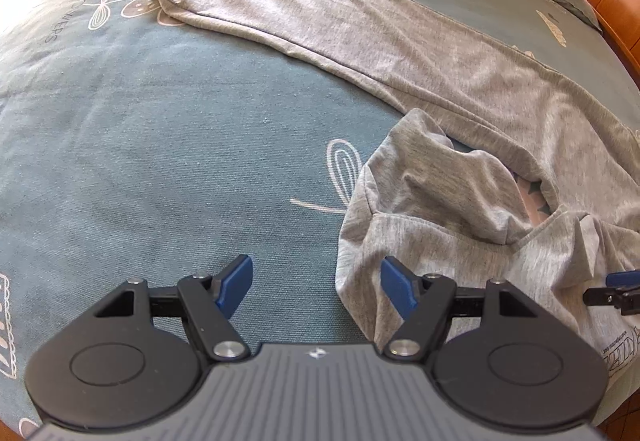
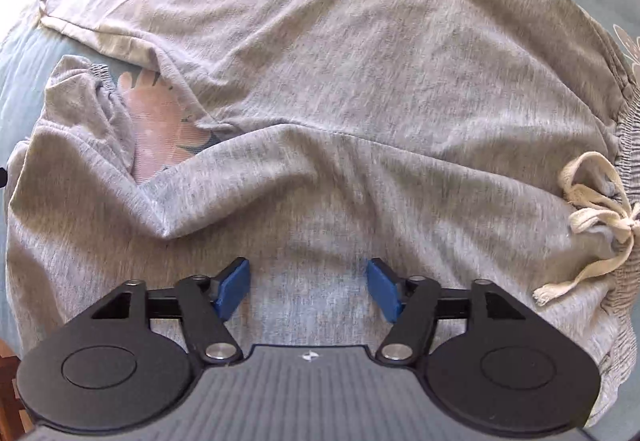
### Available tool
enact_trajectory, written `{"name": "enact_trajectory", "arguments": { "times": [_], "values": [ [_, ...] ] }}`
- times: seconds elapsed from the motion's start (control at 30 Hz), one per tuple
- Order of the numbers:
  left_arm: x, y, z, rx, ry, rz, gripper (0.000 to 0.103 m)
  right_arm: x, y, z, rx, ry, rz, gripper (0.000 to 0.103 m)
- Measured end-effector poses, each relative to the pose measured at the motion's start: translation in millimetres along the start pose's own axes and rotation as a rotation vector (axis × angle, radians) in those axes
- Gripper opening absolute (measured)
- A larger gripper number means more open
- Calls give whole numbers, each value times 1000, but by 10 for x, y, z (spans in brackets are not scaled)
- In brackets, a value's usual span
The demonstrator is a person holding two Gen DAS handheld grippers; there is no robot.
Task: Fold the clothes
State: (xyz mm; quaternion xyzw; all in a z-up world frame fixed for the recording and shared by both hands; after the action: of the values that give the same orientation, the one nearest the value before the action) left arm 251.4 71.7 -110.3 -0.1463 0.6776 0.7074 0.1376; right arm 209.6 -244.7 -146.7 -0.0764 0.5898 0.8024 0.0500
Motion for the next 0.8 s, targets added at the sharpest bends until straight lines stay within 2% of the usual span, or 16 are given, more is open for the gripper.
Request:
{"name": "enact_trajectory", "arguments": {
  "times": [0.03,0.07,0.17,0.33,0.47,0.6,0.67,0.8],
  "values": [
    [8,-12,2,8,10,3,71,41,-49,36,-3,8,34,101],
    [19,-20,5,12,19,5,71,73,-118,36,16,14,70,103],
    [54,-43,14,24,33,11,71,79,-150,81,73,56,80,103],
    [105,-65,62,32,29,17,71,45,-59,55,100,30,113,103],
    [136,-50,130,29,4,9,72,-165,357,142,76,33,25,103],
    [175,-35,215,23,-11,6,72,-594,721,681,8,189,-146,103],
    [187,-15,275,18,-11,-1,72,-763,741,1100,-84,273,-203,103],
    [230,41,440,-2,-1,-17,72,-951,342,1983,-233,451,-176,103]
  ]
}}
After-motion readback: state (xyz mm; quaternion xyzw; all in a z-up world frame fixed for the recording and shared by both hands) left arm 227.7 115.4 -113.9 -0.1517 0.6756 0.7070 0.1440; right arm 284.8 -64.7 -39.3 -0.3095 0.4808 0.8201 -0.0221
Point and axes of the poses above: each gripper's, at about its wrist camera, not at the fingertips, and y roughly against the way its jaws point, z to its left, x to its underside, the point moved 8 cm from there along -y, roughly the way its jaws point, and after that the axes turned 9 degrees about -x, right-handed, at the moved point
